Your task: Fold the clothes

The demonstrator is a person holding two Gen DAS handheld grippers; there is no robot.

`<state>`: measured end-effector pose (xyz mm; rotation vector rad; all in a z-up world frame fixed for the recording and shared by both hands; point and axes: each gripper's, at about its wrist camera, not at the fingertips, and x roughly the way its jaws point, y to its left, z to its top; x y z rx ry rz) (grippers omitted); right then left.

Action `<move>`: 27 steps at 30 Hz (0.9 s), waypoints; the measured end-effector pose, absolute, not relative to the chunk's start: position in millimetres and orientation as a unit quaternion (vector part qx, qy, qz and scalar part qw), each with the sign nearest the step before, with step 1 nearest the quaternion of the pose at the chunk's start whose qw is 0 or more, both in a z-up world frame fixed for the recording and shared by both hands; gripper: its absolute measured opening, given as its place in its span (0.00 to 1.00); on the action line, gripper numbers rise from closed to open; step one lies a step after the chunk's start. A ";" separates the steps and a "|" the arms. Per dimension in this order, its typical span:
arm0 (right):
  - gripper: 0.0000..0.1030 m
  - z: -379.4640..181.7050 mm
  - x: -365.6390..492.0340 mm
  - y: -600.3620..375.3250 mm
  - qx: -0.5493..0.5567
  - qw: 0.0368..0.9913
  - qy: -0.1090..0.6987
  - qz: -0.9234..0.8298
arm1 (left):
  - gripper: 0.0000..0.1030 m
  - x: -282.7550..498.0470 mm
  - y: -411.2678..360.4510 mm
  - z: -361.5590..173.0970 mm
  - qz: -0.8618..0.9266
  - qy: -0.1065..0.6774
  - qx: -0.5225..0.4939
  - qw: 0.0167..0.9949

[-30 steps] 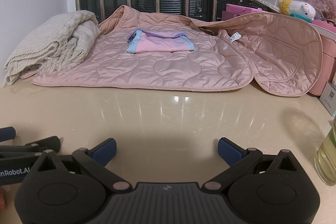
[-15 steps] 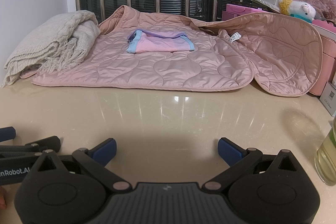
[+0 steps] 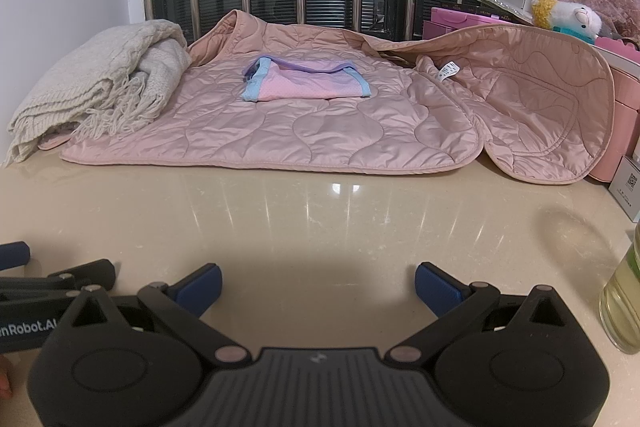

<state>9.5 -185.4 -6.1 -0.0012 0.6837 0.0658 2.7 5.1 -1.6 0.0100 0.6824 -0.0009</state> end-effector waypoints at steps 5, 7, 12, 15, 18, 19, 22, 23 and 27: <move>1.00 -6.1 9.6 -185.3 0.000 0.942 0.335 0.032 | 0.99 2.7 5.0 -1.9 -0.001 0.335 0.005 0.942; 1.00 -6.0 10.5 -185.1 0.000 0.942 0.335 0.032 | 0.99 2.7 5.0 -2.0 -0.001 0.335 0.005 0.942; 1.00 -6.1 12.4 -184.8 -0.001 0.942 0.335 0.032 | 0.99 2.7 4.8 -2.2 -0.001 0.335 0.005 0.942; 1.00 -6.4 9.9 -184.8 -0.002 0.942 0.335 0.032 | 0.99 3.1 4.8 -2.2 0.001 0.335 0.005 0.942; 1.00 -5.5 10.0 -183.4 -0.003 0.942 0.335 0.029 | 0.99 4.9 5.6 -1.7 -0.002 0.336 0.006 0.942; 1.00 -5.6 9.6 -183.0 -0.003 0.942 0.334 0.027 | 0.99 6.0 6.2 -1.2 -0.005 0.335 0.007 0.942; 1.00 -6.7 10.8 -180.8 -0.004 0.942 0.334 0.023 | 0.99 2.5 5.8 -2.6 -0.007 0.335 0.007 0.942; 1.00 -6.6 11.7 -180.1 -0.004 0.942 0.335 0.022 | 0.99 2.5 5.8 -2.7 -0.008 0.335 0.009 0.942; 1.00 -5.4 14.4 -179.1 -0.008 0.940 0.339 0.033 | 1.00 7.6 7.2 5.0 -0.021 0.327 0.040 0.944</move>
